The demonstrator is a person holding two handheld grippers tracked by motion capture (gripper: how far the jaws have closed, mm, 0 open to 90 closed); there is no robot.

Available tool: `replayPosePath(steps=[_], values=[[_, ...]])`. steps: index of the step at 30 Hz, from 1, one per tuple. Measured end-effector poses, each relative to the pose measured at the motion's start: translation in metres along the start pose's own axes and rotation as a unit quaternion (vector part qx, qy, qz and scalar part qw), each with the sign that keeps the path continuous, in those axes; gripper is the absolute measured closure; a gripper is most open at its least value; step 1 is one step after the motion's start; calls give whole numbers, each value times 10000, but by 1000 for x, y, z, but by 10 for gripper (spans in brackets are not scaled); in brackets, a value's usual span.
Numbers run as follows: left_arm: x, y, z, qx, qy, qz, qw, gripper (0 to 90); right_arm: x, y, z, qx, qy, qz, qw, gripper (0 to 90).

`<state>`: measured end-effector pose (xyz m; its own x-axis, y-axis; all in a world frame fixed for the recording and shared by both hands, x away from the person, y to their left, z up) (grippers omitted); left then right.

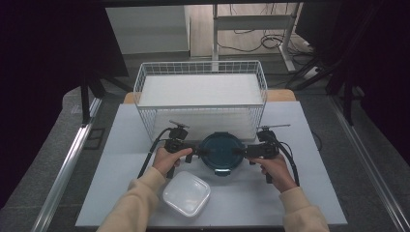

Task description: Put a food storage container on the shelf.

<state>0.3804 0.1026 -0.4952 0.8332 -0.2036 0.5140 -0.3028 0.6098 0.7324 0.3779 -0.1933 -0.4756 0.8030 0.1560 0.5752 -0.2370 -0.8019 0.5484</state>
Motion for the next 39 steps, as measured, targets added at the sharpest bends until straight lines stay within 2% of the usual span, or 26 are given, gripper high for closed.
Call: replayPosePath(steps=[3, 4, 5, 6, 8, 12, 17, 18, 23, 25, 27, 29, 32, 37, 39], values=[[1, -2, -2, -121, 100, -52, 9999, 132, -1, -3, 1, -1, -41, 5, 10000, 91], [2, -5, -4, -289, 272, -55, 9992, 132, -1, -7, 3, 25, -85, -24, 10000, 90], [2, -5, -4, -289, 272, -55, 9992, 132, -1, -9, 4, 51, -130, -19, 9999, 89], [4, -7, -8, -432, 393, -81, 9983, 133, -1, -10, 5, 57, -156, -30, 9999, 88], [4, -10, -10, -486, 464, -86, 9977, 134, -2, -13, 8, 105, -240, 2, 9997, 85], [3, -15, -11, -481, 433, -196, 9977, 136, -4, -17, 14, 113, -365, -54, 9993, 78], [4, -16, -14, -596, 536, -233, 9965, 156, -7, -21, 21, 324, -590, -80, 9977, 84], [4, -18, -16, -600, 651, -261, 9957, 163, -7, -22, 21, 356, -637, -93, 9973, 87], [4, -21, -18, -585, 709, -315, 9953, 208, -9, -26, 22, 398, -736, -136, 9964, 104], [3, -24, -17, -671, 725, -419, 9942, 226, -10, -28, 23, 519, -874, -99, 9948, 136], [3, -27, -17, -800, 740, -561, 9925, 270, -10, -29, 22, 506, -902, -93, 9946, 140], [3, -27, -16, -821, 769, -580, 9920, 287, -9, -29, 21, 511, -955, -85, 9941, 147], [4, -26, -18, -850, 939, -636, 9899, 312, -8, -24, 24, 524, -1236, -56, 9909, 220], [6, -22, -16, -806, 961, -716, 9895, 342, -7, -19, 22, 509, -1401, 15, 9888, 270], [6, -19, -15, -802, 954, -718, 9896, 359, -7, -16, 20, 476, -1339, 46, 9898, 293]])
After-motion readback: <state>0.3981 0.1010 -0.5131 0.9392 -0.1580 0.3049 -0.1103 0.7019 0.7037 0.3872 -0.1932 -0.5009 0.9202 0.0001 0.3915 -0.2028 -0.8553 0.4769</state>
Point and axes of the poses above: each handheld gripper's, and its own axes: y roughly backward along the jaws, x roughly out of its top, z roughly to its right, the point moved 1 cm from there along -y, roughly forward along the jaws, and after that the axes turned 12 degrees about x, right-handed, at the moved point
